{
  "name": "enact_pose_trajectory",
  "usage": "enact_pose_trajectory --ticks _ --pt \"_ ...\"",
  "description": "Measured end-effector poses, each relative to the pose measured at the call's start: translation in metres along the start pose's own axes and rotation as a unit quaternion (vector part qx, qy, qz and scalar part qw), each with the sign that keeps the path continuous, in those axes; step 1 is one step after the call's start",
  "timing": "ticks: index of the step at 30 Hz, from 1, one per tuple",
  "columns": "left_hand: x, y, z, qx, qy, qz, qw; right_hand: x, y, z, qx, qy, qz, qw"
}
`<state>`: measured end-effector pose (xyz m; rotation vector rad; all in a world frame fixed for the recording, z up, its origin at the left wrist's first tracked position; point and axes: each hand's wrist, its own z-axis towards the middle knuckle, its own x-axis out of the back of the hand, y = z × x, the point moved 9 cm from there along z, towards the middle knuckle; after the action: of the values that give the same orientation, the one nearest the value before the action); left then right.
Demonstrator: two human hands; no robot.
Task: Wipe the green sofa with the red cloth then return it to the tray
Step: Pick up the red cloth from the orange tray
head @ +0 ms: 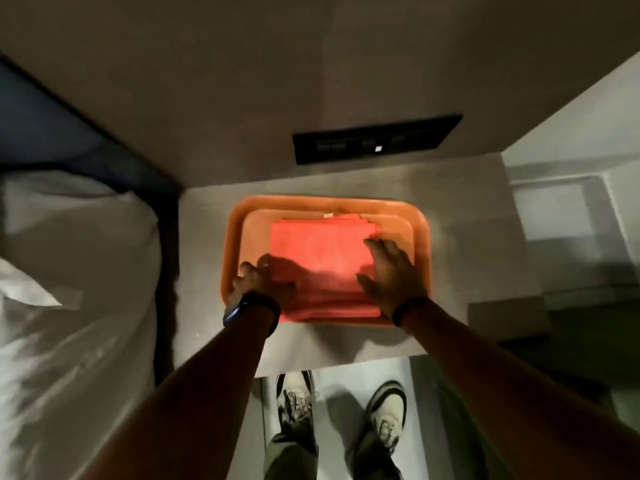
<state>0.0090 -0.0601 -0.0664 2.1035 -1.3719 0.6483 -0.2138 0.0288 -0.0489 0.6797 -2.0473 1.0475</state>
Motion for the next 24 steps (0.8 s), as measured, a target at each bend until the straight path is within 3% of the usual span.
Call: enact_pose_trajectory --ticks 2,5,9,11,13,19,24 --pt "-0.013 -0.008 0.010 0.043 -0.030 -0.005 0.999 -0.006 -0.022 0.016 0.057 0.010 -0.022 0.998" --pt "-0.035 -0.013 0.022 0.026 -0.084 0.065 0.994 -0.012 -0.054 0.033 0.107 0.009 -0.057 0.993" --pt "-0.040 -0.026 0.025 0.051 -0.068 -0.016 0.996 -0.016 -0.084 0.032 0.156 -0.005 -0.097 0.983" --pt "-0.032 -0.007 0.021 -0.031 -0.029 0.015 0.999 -0.014 -0.097 0.029 0.184 -0.018 -0.146 0.972" --pt "-0.016 0.027 -0.004 -0.168 0.022 0.062 0.984 -0.010 -0.104 0.022 0.220 -0.028 -0.194 0.956" --pt "0.021 0.112 -0.105 -0.502 0.083 0.122 0.852 0.040 -0.101 0.003 0.274 -0.009 -0.244 0.930" --pt "0.040 0.161 -0.208 -0.629 0.112 0.214 0.739 0.132 -0.058 -0.069 0.282 0.092 -0.252 0.921"
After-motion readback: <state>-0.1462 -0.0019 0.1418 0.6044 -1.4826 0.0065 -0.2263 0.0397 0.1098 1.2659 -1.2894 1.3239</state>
